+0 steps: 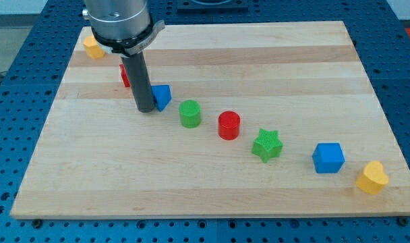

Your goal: Move the red star in between the yellow hexagon and blue triangle

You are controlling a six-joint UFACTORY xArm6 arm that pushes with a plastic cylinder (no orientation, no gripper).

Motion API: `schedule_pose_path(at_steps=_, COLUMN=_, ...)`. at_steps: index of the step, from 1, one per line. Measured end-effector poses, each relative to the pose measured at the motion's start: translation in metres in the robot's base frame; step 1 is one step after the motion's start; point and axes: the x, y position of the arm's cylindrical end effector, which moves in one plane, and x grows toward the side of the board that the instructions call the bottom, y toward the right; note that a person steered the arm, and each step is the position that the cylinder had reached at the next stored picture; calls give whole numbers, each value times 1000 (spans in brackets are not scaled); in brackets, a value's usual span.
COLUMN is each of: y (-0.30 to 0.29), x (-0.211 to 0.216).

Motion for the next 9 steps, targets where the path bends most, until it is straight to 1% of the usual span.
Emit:
schedule_pose_path(at_steps=2, y=0, x=0)
schedule_pose_path(at_steps=3, y=-14, x=6)
schedule_pose_path(at_steps=4, y=-33, x=-2)
schedule_pose_path(at_steps=5, y=-34, x=-27)
schedule_pose_path(at_steps=7, y=-41, x=-31)
schedule_pose_path(at_steps=9, y=-61, x=-59)
